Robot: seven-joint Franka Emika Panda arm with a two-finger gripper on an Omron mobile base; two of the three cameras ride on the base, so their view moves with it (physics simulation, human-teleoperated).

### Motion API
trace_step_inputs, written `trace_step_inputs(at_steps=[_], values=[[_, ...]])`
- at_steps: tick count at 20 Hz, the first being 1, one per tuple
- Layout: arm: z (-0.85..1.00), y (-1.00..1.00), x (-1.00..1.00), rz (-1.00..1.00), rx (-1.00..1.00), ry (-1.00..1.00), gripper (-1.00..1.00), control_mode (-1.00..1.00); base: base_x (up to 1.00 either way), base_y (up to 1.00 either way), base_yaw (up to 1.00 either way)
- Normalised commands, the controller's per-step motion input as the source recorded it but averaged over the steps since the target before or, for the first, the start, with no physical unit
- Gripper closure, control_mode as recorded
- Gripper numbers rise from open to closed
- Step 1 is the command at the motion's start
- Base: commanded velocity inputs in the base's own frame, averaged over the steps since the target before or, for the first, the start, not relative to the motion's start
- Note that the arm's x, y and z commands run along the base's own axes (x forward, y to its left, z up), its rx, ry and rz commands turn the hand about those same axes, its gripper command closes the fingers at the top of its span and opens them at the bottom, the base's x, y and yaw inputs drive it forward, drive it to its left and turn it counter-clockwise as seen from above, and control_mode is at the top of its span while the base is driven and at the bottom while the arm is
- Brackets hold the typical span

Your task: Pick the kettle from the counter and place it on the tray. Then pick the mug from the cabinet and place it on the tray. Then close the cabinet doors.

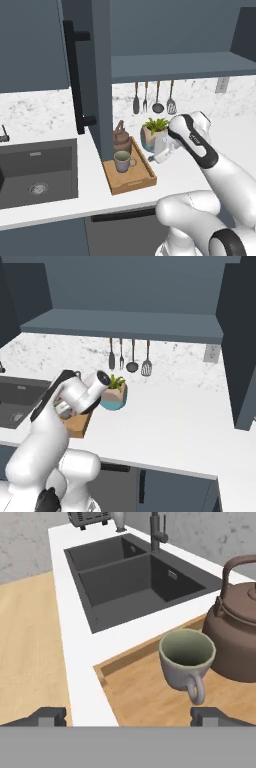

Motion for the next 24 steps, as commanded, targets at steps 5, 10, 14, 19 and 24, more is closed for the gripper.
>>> trace_step_inputs(at_steps=[5, 10, 14, 19, 24], values=[[0.56, -0.14, -0.51, 0.0, 0.0, -0.01, -1.0, -1.0, 0.0, 0.0, 0.0], [0.57, -0.06, -0.58, 0.0, 0.0, -0.07, -1.0, -1.0, 0.0, 0.0, 0.0], [0.6, 0.0, -0.52, 0.02, 0.0, -0.16, -1.0, -1.0, 0.0, 0.0, 0.0], [0.54, 0.01, -0.43, 0.11, 0.0, -0.2, -1.0, -1.0, 0.0, 0.0, 0.0], [0.36, 0.07, -0.3, 0.14, -0.04, -0.22, -1.0, -1.0, 0.0, 0.0, 0.0]])
